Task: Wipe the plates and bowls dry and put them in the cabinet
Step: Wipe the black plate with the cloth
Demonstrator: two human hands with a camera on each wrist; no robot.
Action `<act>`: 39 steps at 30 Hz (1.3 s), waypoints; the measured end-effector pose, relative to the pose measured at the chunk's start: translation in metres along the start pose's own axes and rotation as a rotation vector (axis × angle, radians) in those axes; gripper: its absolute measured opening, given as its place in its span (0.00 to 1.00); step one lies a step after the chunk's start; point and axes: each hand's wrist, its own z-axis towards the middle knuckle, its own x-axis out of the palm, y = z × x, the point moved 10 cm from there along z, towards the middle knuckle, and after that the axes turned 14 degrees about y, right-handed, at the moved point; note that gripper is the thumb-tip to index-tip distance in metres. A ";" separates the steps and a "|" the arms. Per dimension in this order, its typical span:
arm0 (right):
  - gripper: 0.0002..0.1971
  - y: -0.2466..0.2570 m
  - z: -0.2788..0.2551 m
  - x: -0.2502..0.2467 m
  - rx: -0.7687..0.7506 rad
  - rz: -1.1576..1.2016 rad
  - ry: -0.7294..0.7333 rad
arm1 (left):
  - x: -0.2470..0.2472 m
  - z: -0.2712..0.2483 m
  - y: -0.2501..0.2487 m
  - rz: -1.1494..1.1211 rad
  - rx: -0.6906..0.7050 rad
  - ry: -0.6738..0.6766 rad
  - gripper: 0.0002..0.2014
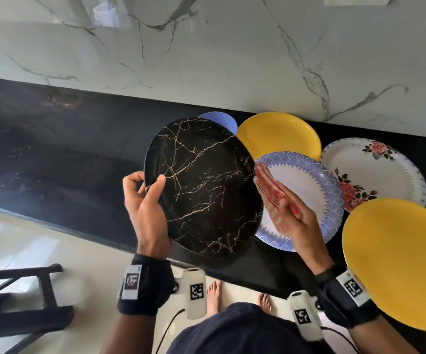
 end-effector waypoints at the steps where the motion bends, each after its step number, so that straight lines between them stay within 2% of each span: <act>1: 0.19 0.002 -0.002 0.002 -0.021 -0.058 0.042 | 0.007 0.000 0.012 -0.038 -0.033 0.000 0.08; 5: 0.25 -0.018 -0.017 -0.008 0.041 -0.370 0.118 | 0.040 -0.003 0.053 -0.175 -0.158 -0.004 0.04; 8: 0.25 -0.027 -0.033 -0.014 0.091 -0.523 0.173 | 0.064 -0.007 0.079 -0.232 -0.227 -0.004 0.02; 12: 0.26 -0.033 -0.056 -0.020 0.152 -0.506 0.216 | 0.095 -0.013 0.118 -0.333 -0.334 0.065 0.15; 14: 0.26 -0.027 -0.065 -0.010 0.162 -0.486 0.299 | 0.117 -0.011 0.135 -0.415 -0.388 0.161 0.22; 17: 0.32 -0.012 -0.068 0.015 0.128 -0.561 0.446 | 0.148 -0.010 0.153 -0.495 -0.492 0.313 0.38; 18: 0.33 -0.009 -0.065 0.021 0.117 -0.573 0.465 | 0.156 -0.011 0.157 -0.531 -0.518 0.350 0.41; 21: 0.31 0.001 -0.050 0.024 0.111 -0.588 0.363 | 0.177 -0.020 0.170 -0.646 -0.624 0.397 0.44; 24: 0.34 0.009 -0.037 0.031 0.111 -0.813 0.270 | 0.183 -0.026 0.176 -0.674 -0.714 0.389 0.52; 26: 0.32 0.009 -0.039 0.035 0.076 -0.934 0.282 | 0.182 -0.022 0.173 -0.668 -0.708 0.388 0.48; 28: 0.30 0.002 -0.048 0.027 0.071 -1.014 0.316 | 0.179 -0.013 0.162 -0.644 -0.623 0.410 0.40; 29: 0.30 -0.001 -0.053 0.017 0.079 -1.025 0.322 | 0.176 -0.009 0.156 -0.643 -0.587 0.419 0.39; 32: 0.29 -0.008 -0.060 -0.022 0.113 -0.980 0.266 | 0.174 -0.012 0.141 -0.635 -0.568 0.456 0.45; 33: 0.28 -0.013 -0.059 -0.036 0.134 -0.991 0.233 | 0.177 -0.017 0.137 -0.633 -0.582 0.481 0.44; 35: 0.28 -0.024 -0.052 -0.051 0.205 -1.035 0.195 | 0.182 -0.026 0.130 -0.647 -0.592 0.523 0.37; 37: 0.29 -0.027 -0.046 -0.043 0.238 -1.036 0.206 | 0.182 -0.031 0.131 -0.636 -0.614 0.485 0.35; 39: 0.29 -0.011 -0.039 -0.006 0.160 -1.019 0.276 | 0.186 -0.032 0.132 -0.639 -0.642 0.479 0.38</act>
